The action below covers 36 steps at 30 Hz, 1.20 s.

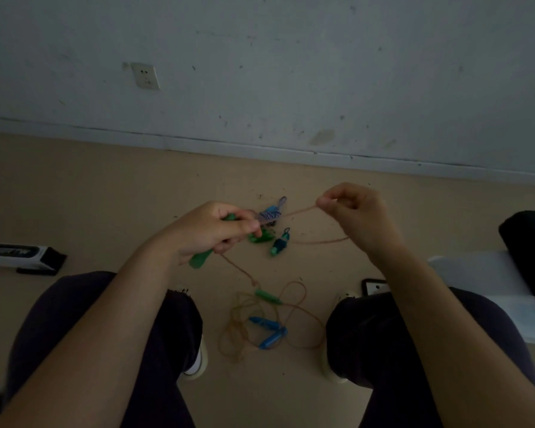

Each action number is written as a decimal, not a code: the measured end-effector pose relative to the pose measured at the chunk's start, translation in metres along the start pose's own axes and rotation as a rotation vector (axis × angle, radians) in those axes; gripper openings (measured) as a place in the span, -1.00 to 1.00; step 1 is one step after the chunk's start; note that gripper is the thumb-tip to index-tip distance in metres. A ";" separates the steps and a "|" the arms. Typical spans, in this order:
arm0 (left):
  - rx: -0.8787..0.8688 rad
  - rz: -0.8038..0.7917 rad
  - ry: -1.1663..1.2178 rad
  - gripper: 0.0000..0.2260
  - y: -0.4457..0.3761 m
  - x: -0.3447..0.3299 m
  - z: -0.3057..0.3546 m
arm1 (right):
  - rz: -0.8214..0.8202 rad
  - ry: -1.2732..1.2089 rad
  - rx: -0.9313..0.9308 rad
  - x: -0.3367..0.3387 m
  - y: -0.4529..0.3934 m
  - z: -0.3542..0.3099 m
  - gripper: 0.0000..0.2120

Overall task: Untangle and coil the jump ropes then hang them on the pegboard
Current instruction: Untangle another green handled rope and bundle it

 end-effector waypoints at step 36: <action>0.055 0.097 0.009 -0.84 -0.003 0.000 -0.004 | -0.182 0.186 0.081 -0.024 0.008 -0.010 -0.95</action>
Point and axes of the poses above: each hand's wrist, its own y-axis away from the middle knuckle, its own x-axis out of the back of the hand, z = x × y, the point moved 4 cm from there along -y, towards the middle knuckle, and after that the axes turned 5 degrees about -y, right-handed, at the moved point
